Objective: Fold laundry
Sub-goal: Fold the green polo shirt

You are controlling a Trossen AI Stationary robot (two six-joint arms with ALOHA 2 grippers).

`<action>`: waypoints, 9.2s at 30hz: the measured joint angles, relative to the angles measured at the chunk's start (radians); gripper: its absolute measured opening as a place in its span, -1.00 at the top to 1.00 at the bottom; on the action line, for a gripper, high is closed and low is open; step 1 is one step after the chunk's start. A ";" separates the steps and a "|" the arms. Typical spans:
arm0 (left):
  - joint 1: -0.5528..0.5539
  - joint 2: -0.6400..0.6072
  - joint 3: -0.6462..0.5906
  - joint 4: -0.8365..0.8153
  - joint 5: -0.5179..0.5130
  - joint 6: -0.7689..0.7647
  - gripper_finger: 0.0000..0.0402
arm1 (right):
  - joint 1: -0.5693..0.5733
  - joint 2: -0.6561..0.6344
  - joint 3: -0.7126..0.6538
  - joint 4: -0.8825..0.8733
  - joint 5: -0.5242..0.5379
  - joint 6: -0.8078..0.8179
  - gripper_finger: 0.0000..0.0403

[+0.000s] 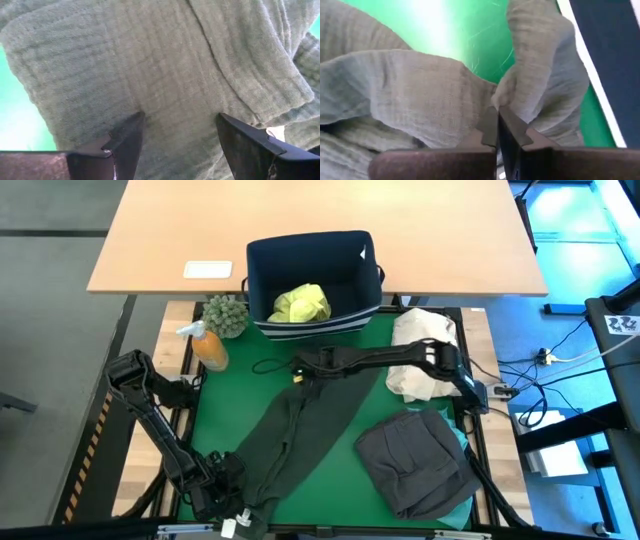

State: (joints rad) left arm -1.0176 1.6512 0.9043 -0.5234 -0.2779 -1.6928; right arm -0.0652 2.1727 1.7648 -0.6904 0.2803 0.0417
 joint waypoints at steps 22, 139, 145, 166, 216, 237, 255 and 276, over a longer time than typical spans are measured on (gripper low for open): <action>0.000 0.000 0.000 0.001 -0.024 -0.001 -0.20 | -0.001 -0.387 -0.835 0.793 -0.177 0.168 1.00; 0.044 0.000 0.052 0.013 -0.066 0.202 -0.11 | -0.111 -0.423 -0.860 0.649 -0.106 0.092 0.68; 0.032 0.000 0.052 0.055 -0.068 0.177 -0.11 | -0.162 -0.400 -0.860 0.657 -0.036 0.163 0.68; 0.013 0.000 0.052 0.045 -0.056 0.169 -0.11 | -0.115 -0.567 -0.860 0.805 -0.188 0.101 0.68; -0.025 -0.114 0.027 0.071 -0.787 0.466 -0.11 | 0.197 -0.579 -0.860 1.217 -0.358 -0.045 0.68; 0.056 -0.114 0.026 0.029 -0.379 0.472 -0.11 | 0.451 -0.427 -0.860 1.083 -0.245 -0.181 0.67; 0.135 -0.114 0.026 -0.052 0.113 0.581 -0.11 | 0.490 -0.387 -0.860 1.107 -0.105 -0.257 -0.12; 0.255 -0.117 0.156 -0.242 0.333 0.839 -0.08 | 0.490 -0.387 -0.860 1.091 -0.077 -0.374 -0.14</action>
State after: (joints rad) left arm -0.7621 1.5343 1.0603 -0.7659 0.0555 -0.8536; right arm 0.4252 1.7859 0.9051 0.4002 0.2028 -0.3328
